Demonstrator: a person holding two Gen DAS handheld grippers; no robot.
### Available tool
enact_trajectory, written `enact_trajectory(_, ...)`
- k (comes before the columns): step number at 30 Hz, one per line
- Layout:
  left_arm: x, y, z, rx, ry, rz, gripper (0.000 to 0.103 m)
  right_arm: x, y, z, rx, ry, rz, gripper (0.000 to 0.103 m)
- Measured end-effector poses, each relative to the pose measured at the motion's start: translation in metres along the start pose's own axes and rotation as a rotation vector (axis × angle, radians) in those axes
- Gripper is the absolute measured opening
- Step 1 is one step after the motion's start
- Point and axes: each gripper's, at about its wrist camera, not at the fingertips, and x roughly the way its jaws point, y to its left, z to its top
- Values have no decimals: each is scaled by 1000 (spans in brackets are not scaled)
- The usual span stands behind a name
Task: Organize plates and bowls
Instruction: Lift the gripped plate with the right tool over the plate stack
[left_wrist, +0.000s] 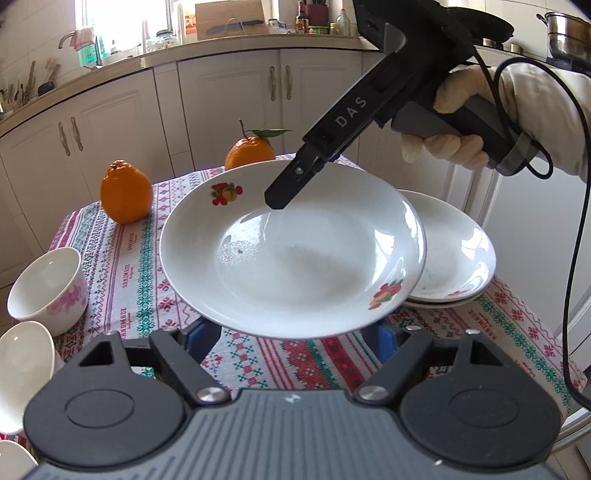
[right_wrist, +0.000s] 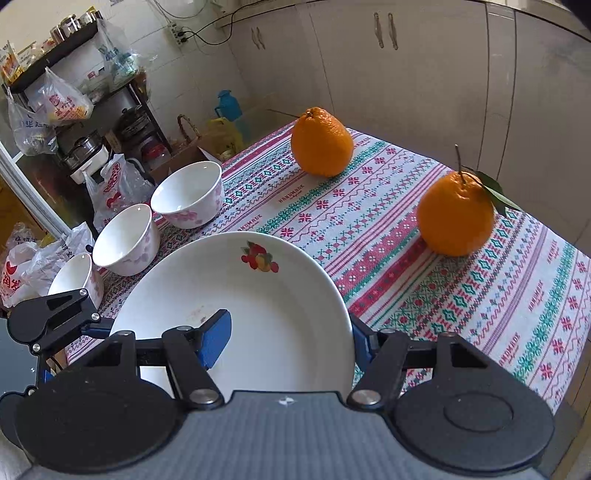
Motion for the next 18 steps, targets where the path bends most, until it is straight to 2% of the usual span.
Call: enact_trajectory(18, 23, -57, 10, 118, 43, -160, 83, -56, -34, -79, 152, -55, -104, 72)
